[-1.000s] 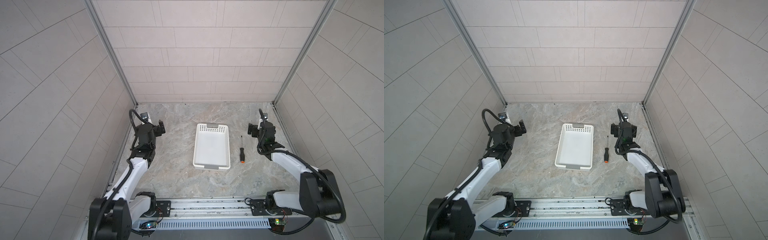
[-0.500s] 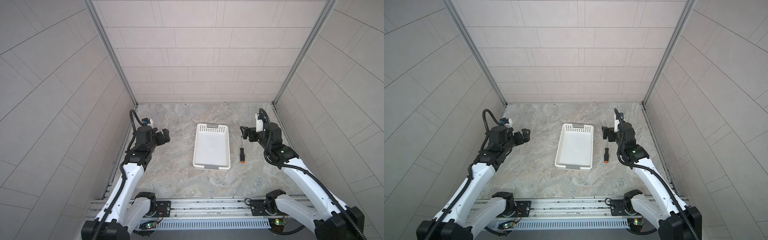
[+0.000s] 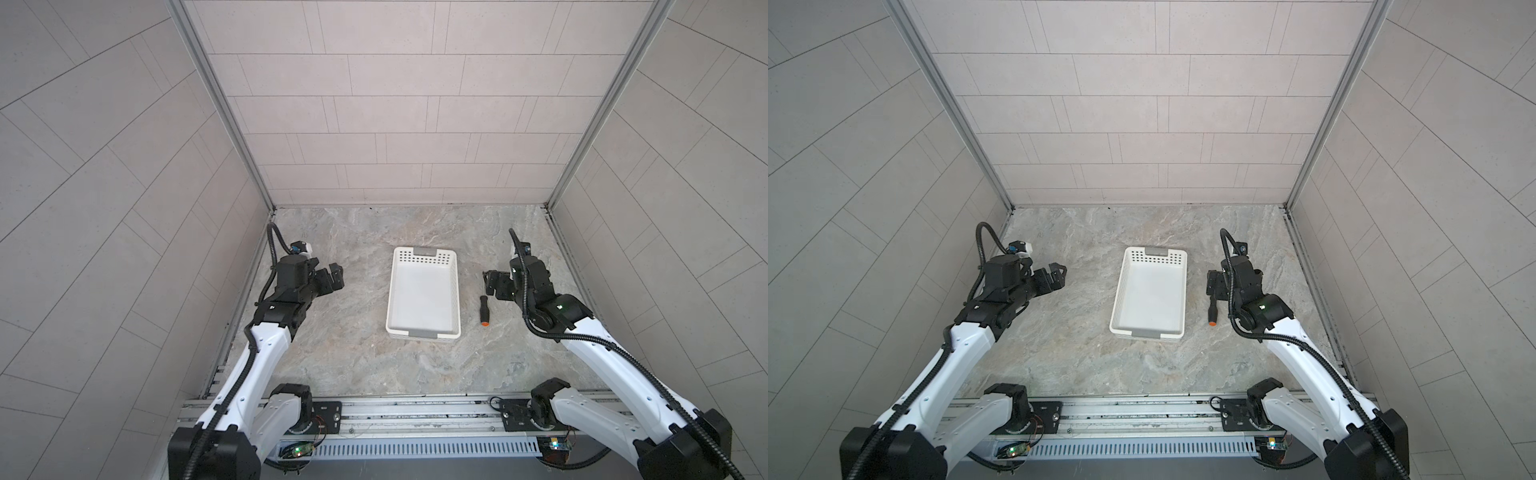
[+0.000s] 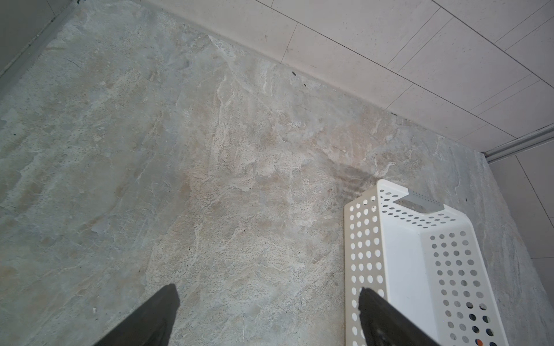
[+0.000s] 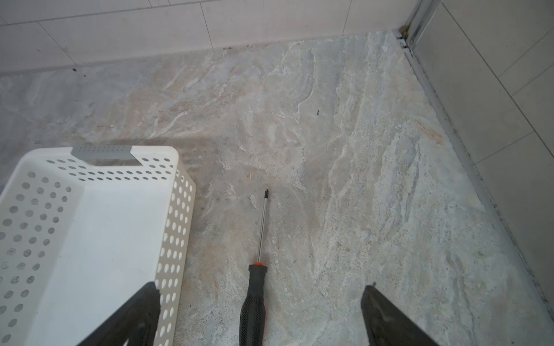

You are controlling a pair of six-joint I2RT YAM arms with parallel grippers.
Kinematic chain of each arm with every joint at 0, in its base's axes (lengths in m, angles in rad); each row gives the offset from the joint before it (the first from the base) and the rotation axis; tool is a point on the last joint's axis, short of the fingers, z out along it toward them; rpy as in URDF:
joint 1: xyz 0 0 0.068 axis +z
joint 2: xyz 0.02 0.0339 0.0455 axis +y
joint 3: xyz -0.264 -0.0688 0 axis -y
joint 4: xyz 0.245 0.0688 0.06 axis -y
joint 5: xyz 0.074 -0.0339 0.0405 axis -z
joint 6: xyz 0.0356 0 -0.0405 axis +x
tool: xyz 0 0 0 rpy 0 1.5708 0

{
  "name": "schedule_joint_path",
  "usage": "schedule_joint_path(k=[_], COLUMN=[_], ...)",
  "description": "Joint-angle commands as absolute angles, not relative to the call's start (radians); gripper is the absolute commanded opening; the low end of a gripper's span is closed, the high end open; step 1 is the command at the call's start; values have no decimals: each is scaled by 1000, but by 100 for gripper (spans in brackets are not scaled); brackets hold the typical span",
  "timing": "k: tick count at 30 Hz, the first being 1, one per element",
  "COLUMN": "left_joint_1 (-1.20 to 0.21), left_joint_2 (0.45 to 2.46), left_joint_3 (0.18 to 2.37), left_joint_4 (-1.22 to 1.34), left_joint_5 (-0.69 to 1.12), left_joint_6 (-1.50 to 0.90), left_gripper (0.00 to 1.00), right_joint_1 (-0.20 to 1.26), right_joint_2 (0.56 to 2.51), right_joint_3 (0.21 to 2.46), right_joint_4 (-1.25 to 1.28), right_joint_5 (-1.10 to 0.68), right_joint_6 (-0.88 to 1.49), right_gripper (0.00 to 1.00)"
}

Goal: Put the screwdriver in the bin
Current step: Pick up the screwdriver from the middle-right of the table.

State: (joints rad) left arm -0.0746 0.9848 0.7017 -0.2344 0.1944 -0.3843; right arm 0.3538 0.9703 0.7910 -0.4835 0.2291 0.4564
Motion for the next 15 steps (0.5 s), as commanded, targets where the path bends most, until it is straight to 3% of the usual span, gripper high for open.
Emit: schedule_joint_path(k=[1, 9, 15], left_joint_1=[-80, -83, -84], left_joint_2=[998, 1004, 968], left_joint_3=[690, 683, 666], left_joint_4=[-196, -188, -184], left_joint_5=[214, 207, 187], left_joint_6=[-383, -381, -385], left_gripper=[100, 100, 100], right_joint_1=[360, 374, 377], right_joint_2=[993, 1156, 1243], right_joint_3=[753, 717, 671], right_joint_4=[-547, -497, -415], right_joint_5=[268, 196, 158], right_joint_6=[528, 523, 529], right_gripper=[95, 91, 83])
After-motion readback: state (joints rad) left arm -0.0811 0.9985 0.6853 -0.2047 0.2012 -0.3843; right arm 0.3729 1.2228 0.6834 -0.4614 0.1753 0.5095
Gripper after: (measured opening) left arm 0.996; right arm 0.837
